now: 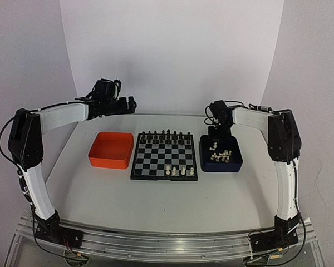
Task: Set up the chess pieces on the board
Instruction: Pick up the chess piece from the storage box, then place the chess piece on the chessboard.
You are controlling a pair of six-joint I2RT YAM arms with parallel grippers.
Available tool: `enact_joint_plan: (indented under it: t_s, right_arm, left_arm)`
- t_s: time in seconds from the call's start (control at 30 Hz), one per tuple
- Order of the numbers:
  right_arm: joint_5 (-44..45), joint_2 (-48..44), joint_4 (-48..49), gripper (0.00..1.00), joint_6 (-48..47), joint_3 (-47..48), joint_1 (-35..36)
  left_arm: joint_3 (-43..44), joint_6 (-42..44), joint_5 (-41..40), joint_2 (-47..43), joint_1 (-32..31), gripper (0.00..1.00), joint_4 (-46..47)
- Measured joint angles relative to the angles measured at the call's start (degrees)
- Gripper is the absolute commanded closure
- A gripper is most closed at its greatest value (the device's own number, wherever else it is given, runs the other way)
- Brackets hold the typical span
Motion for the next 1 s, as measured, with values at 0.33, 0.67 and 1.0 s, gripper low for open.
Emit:
enact_joint_plan:
  t_s: [0.33, 0.67, 1.0]
  right_arm:
    - [-0.33, -7.73, -0.18, 1.0, -2.78, -2.65, 1.3]
    - [-13.77, -17.05, -0.82, 1.0, -11.09, -3.61, 11.33]
    - [-23.8, -13.49, -3.53, 1.0, -17.33, 1.73, 18.48]
  left_arm:
    - [-0.39, -1.02, 0.97, -0.1, 0.0, 0.0, 0.35]
    - [-12.18, -2.99, 0.16, -9.05, 0.07, 0.0, 1.6]
    - [-19.81, -4.28, -2.75, -19.02, 0.1, 0.0, 1.87]
